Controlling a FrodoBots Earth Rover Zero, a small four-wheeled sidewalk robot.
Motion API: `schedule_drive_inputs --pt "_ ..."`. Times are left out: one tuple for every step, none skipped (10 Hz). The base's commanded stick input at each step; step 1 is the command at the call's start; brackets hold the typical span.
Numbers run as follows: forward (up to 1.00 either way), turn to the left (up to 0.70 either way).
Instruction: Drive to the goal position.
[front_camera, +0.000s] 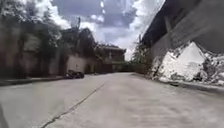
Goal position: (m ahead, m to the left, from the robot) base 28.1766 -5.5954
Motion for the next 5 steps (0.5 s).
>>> schedule_drive_inputs --pt "0.7 0.0" --pt "0.7 0.0" --pt "0.7 0.0" --pt "0.7 0.0" --pt "0.7 0.0"
